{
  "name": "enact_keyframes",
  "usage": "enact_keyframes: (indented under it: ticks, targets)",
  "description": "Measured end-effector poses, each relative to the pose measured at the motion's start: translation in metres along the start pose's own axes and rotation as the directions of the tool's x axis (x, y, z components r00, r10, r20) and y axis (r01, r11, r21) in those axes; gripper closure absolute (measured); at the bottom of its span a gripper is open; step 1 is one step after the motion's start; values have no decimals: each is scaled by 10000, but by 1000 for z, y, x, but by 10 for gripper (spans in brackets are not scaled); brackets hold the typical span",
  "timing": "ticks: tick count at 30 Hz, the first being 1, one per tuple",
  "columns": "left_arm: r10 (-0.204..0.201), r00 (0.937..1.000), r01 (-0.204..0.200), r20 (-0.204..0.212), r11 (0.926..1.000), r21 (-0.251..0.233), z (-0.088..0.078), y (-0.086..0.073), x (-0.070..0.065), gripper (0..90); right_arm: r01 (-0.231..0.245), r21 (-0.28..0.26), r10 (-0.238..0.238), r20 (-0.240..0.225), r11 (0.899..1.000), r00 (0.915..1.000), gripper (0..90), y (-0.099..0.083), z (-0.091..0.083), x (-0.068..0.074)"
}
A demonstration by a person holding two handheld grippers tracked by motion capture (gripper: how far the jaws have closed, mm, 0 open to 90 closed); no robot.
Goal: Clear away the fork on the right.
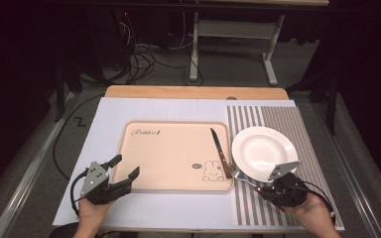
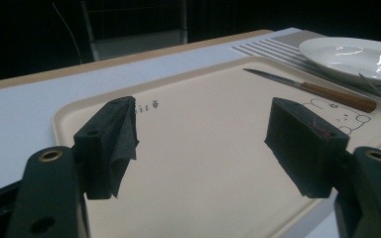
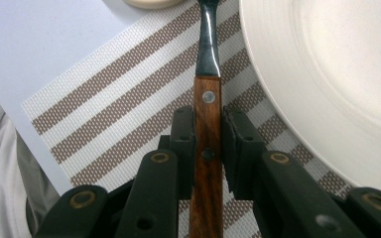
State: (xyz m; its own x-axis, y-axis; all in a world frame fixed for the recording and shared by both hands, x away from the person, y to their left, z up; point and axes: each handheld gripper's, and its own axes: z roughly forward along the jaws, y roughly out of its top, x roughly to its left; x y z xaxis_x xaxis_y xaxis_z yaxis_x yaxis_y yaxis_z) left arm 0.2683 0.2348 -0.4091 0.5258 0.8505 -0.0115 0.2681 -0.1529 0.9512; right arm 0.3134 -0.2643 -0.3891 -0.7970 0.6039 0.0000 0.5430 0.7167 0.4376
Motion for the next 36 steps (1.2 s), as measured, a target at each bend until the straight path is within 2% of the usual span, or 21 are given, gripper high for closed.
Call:
enact_keyframes:
  ticks: [3,8,13,24,36]
  targets:
    - [-12,10000,12,-8,10000,5,0,0,0,287,-234,-38,234,62,9997,9997,786,5,1,0]
    - [-4,10000,4,-17,10000,10,0,0,0,287,-190,-233,190,-18,9995,9998,786,11,0,1]
    - [13,10000,-13,-7,10000,11,0,0,0,288,-95,-558,88,-127,9984,9999,786,25,-2,3]
    - [19,10000,-19,-3,10000,-6,0,0,0,291,-120,-716,108,-175,9974,9998,787,56,4,7]
    - [16,10000,-16,4,10000,-3,0,0,0,291,-118,-920,103,-162,9957,9998,786,80,9,10]
